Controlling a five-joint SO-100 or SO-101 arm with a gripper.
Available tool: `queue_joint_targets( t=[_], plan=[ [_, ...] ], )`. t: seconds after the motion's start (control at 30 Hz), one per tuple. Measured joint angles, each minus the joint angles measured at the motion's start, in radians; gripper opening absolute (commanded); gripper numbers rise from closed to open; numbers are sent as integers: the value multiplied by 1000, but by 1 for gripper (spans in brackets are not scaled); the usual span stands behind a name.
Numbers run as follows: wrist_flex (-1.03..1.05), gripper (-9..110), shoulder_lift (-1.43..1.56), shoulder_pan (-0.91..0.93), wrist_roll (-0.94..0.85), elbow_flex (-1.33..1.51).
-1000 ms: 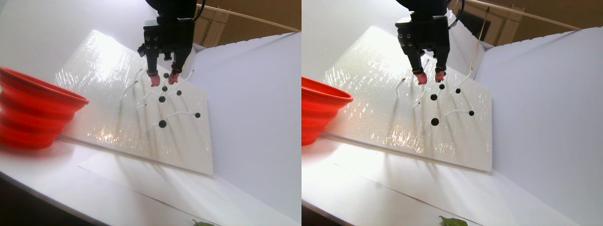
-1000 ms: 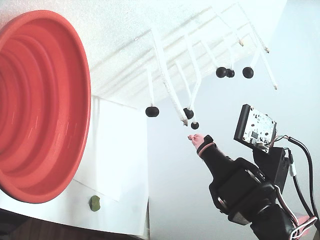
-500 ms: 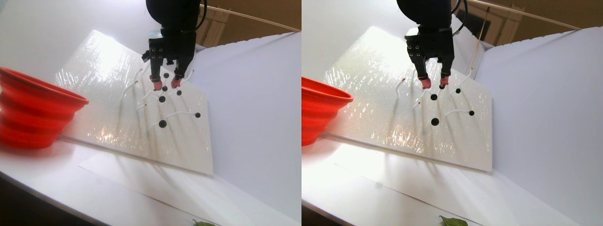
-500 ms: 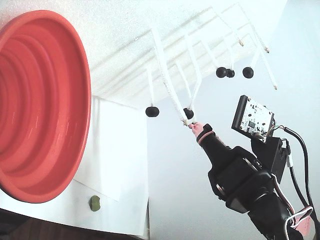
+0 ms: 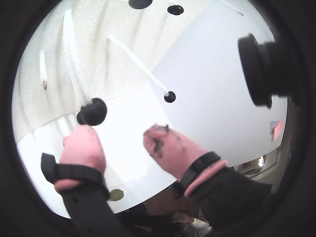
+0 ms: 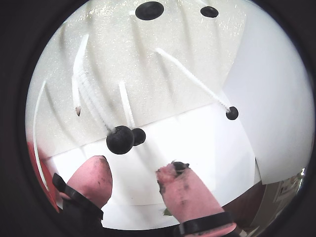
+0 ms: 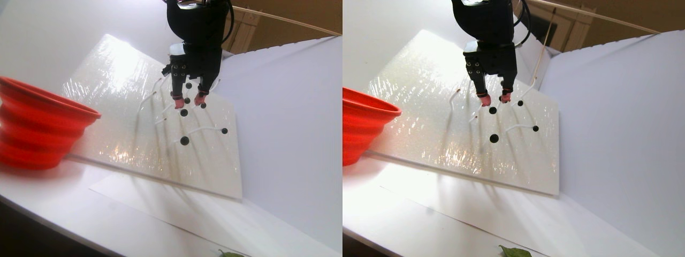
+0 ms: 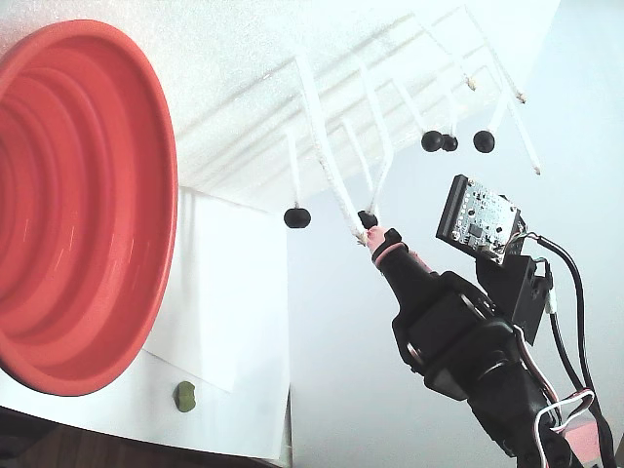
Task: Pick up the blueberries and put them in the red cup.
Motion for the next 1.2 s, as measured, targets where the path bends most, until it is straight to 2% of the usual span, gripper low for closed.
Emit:
queue_joint_targets(
  t=[1.2],
  plan=[
    [-46,19,-104,-31,-14,-91]
  ],
)
